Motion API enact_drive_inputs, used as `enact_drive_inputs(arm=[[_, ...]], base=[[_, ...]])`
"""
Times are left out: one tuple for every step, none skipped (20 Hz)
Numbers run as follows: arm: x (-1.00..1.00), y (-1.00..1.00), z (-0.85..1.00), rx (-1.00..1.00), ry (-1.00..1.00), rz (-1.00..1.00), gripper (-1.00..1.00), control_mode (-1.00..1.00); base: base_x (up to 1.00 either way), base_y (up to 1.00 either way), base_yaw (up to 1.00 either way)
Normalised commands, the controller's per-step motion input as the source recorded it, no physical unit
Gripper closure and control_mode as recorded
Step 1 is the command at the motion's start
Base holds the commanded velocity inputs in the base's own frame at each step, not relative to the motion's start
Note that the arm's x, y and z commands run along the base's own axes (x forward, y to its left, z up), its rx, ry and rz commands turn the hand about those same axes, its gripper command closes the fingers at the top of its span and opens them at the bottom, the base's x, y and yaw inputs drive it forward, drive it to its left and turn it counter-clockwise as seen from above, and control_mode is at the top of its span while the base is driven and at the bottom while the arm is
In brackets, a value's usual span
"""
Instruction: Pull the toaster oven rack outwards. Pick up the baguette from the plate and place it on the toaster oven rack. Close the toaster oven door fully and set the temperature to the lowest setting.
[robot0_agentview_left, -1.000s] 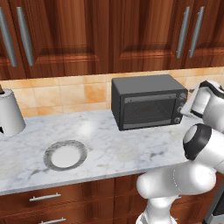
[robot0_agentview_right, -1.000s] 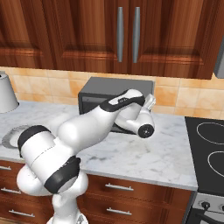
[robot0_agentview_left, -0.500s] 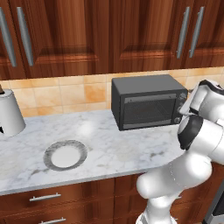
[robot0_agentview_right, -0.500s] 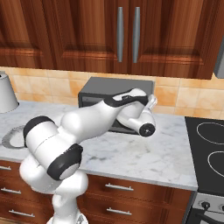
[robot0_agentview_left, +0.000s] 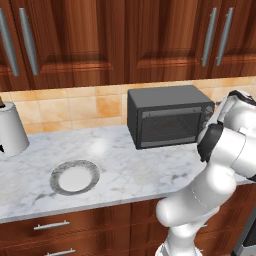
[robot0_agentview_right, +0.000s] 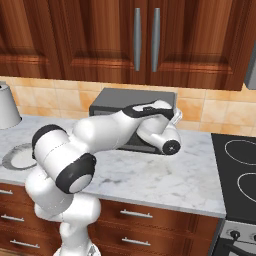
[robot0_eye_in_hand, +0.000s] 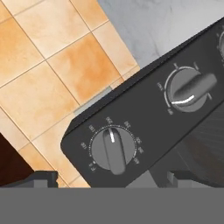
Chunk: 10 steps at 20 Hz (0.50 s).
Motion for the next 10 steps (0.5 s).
enact_drive_inputs(arm=[[0.14,0.00,-0.09,0.00,0.00,-0.01,-1.00,-1.00],[0.14,0.00,-0.11,0.00,0.00,-0.01,-1.00,-1.00],[0.17,0.00,-0.11,0.00,0.00,0.00,-1.00,-1.00],[0.16,0.00,-0.11,0.00,0.00,0.00,-1.00,-1.00],[0.19,0.00,-0.13,0.00,0.00,0.00,-1.00,-1.00],[0.18,0.00,-0.14,0.00,0.00,0.00,-1.00,-1.00],[0.19,0.00,-0.13,0.00,0.00,0.00,-1.00,-1.00],[0.18,0.00,-0.12,0.00,0.00,0.00,-1.00,-1.00],[0.20,0.00,-0.13,0.00,0.00,0.00,-1.00,-1.00],[0.19,0.00,-0.13,0.00,0.00,0.00,-1.00,-1.00]], base=[[0.00,0.00,0.00],[0.00,0.00,0.00],[0.00,0.00,0.00],[0.00,0.00,0.00],[0.00,0.00,0.00],[0.00,0.00,0.00],[0.00,0.00,0.00],[0.00,0.00,0.00],[0.00,0.00,0.00],[0.00,0.00,0.00]])
